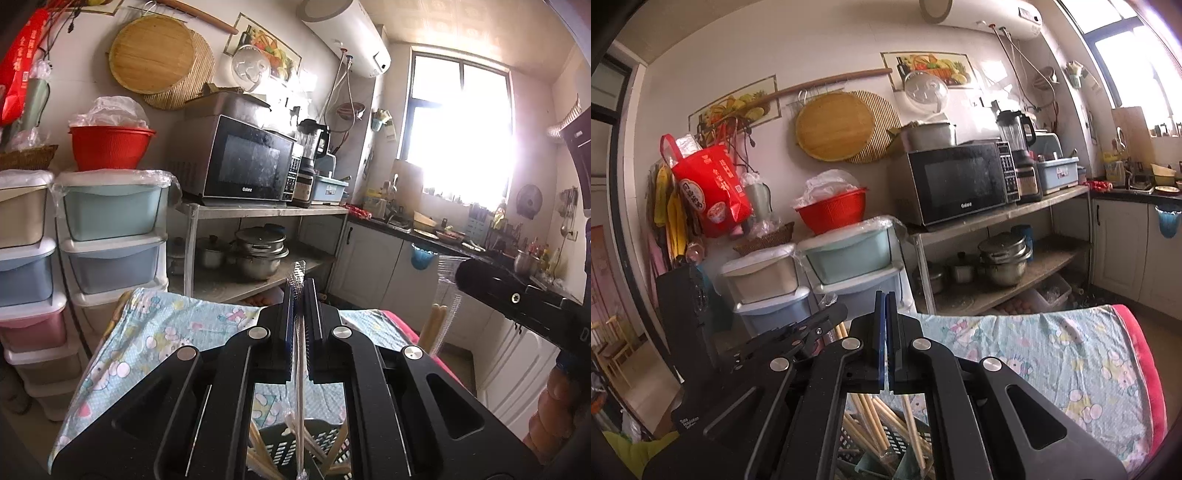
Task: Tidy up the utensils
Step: 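Open the left tool over the caddy while the right tool releases its chopstick into it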
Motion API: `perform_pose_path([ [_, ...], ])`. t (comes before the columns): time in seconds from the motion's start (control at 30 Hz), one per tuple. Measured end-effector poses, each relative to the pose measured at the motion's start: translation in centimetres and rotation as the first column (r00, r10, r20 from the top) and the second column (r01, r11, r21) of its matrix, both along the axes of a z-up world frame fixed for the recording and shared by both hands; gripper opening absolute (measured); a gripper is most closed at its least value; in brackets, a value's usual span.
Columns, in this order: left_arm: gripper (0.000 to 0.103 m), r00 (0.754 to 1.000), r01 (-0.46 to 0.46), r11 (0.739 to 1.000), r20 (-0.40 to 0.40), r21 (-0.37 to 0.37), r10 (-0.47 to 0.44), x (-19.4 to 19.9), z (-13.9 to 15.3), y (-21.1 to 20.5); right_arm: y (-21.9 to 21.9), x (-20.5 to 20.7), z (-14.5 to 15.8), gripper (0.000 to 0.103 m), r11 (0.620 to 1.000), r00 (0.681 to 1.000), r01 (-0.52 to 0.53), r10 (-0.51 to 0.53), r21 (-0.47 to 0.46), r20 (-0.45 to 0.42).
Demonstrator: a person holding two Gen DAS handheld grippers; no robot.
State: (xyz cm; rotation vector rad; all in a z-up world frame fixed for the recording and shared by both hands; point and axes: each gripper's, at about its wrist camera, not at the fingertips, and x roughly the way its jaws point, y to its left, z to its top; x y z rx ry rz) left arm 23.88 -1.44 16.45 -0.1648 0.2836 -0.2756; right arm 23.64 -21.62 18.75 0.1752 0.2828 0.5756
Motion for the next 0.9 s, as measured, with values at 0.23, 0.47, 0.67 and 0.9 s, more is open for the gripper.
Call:
perform_pose_path([
  [0.23,0.003,0.999,0.013,1.000,-0.041,0.009,-0.012,0.6,-1.9,0.1,0.4,0.5,-1.9,0.001,1.000,1.000,0.001,-0.002,-0.022,-0.030],
  [0.47,0.003,0.997,0.034,0.999,-0.077,0.030,-0.031,0.2,-3.2,-0.3,-0.1,0.2,-3.4,0.001,0.999,0.998,0.011,-0.013,-0.036,-0.058],
  [0.67,0.005,0.993,0.056,0.997,-0.108,0.049,-0.051,-0.6,-3.9,-0.5,-0.7,-0.1,-4.4,0.002,0.999,0.995,0.020,-0.023,-0.036,-0.092],
  [0.9,0.036,0.988,0.065,0.996,-0.141,0.065,-0.056,-2.1,-4.8,-0.3,-1.7,-1.4,-5.6,0.027,0.997,0.993,0.048,-0.054,-0.060,-0.106],
])
